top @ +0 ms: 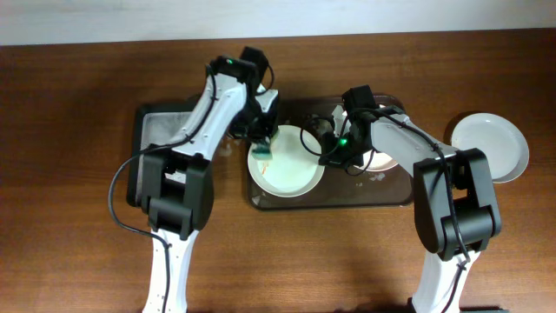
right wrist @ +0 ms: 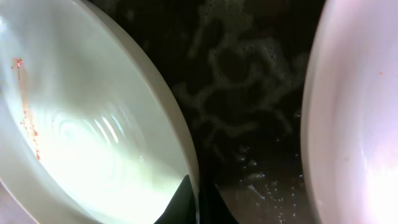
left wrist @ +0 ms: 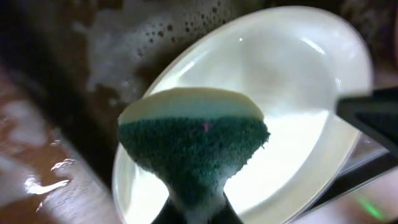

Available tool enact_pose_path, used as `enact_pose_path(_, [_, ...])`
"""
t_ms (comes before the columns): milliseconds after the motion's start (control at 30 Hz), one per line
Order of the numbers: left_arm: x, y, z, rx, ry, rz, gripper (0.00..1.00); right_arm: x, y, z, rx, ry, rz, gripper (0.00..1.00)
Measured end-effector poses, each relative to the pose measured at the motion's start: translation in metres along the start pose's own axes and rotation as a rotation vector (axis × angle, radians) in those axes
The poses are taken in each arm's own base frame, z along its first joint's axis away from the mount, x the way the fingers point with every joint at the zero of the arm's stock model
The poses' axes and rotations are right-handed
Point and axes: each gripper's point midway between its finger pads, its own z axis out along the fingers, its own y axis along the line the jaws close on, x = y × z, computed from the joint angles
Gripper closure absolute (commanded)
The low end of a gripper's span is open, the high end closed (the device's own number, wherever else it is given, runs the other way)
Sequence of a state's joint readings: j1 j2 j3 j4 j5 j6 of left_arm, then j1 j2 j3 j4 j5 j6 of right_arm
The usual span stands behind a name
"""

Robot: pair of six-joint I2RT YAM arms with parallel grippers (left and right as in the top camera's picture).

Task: Clean dirty plates on tray and stack at the side
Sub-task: 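Move the sponge in left gripper into the held plate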

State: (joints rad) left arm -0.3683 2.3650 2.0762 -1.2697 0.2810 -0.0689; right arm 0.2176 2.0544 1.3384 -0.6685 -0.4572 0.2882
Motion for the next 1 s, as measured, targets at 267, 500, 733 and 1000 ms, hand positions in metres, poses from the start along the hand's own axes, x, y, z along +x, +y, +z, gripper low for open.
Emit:
enact_pose_path(267, [0.001, -0.004, 0.039, -0.059, -0.016, 0.055, 0.99, -0.003, 0.0, 0.0, 0.001, -0.01, -0.005, 0.96])
enact_pose_path(500, [0.027, 0.0, 0.042, -0.078, 0.06, 0.04, 0.99, -0.002, 0.001, 0.0, 0.0, -0.009, -0.011, 0.96])
enact_pose_path(733, [0.052, 0.0, 0.042, -0.058, 0.162, 0.059, 0.99, -0.002, 0.002, 0.001, 0.0, -0.009, -0.014, 0.96])
enact_pose_path(1000, [0.008, -0.001, 0.044, -0.052, -0.023, 0.089, 0.99, -0.006, -0.006, -0.001, 0.026, -0.026, 0.002, 0.96])
